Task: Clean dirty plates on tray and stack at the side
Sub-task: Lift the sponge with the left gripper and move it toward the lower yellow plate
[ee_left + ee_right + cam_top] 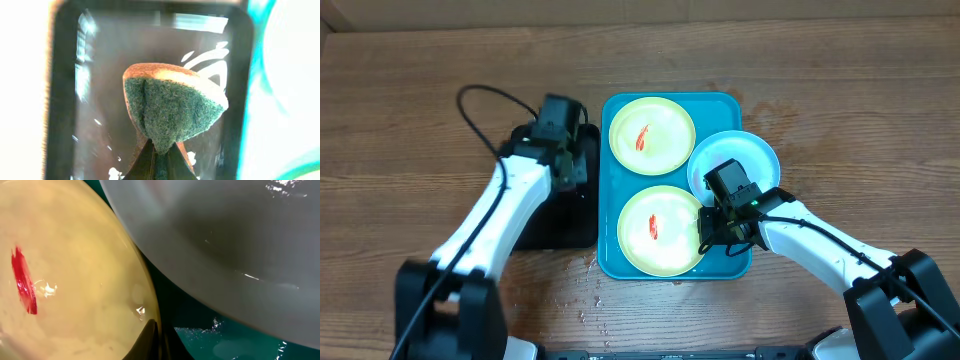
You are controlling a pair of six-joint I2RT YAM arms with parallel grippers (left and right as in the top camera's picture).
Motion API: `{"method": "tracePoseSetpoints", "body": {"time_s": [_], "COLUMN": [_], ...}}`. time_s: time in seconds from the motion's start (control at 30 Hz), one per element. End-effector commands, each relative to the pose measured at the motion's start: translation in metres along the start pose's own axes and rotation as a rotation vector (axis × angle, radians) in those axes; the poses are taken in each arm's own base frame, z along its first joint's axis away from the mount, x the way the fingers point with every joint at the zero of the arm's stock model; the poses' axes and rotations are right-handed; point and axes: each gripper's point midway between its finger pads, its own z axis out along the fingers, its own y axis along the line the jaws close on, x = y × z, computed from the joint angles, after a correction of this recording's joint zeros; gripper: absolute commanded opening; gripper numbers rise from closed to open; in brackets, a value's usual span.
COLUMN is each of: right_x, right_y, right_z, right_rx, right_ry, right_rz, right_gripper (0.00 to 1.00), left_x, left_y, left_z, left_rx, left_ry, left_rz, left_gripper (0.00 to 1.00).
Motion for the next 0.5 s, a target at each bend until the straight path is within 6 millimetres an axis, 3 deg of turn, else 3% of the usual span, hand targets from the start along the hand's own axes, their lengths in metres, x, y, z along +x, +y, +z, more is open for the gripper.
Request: {"method": "tracePoseSetpoints", "body": {"time_s": [0.0, 0.13, 0.47], "right_x": [0.002, 0.002, 0.002], "right_y": [-0.003, -0.003, -0.003], "right_z": [0.002, 0.002, 0.002], "right_rx": [0.019, 0.019, 0.019], "right_ry": [0.0, 0.0, 0.0], "right_rz": [-0.007, -0.007, -0.007], "right_gripper": [0.04, 0.04, 0.04], "left_x": [-0.032, -0.028, 0.007], "left_y": [0.005, -0.002, -0.051], "left_z": [-0.036, -0.04, -0.046], "left_rx": [-0.01, 0.033, 0.313], "left_ry": [-0.121, -0.092, 0.081], "left_rz": [-0.018, -0.01, -0.02], "left_gripper": [0.04, 0.04, 0.04]}}
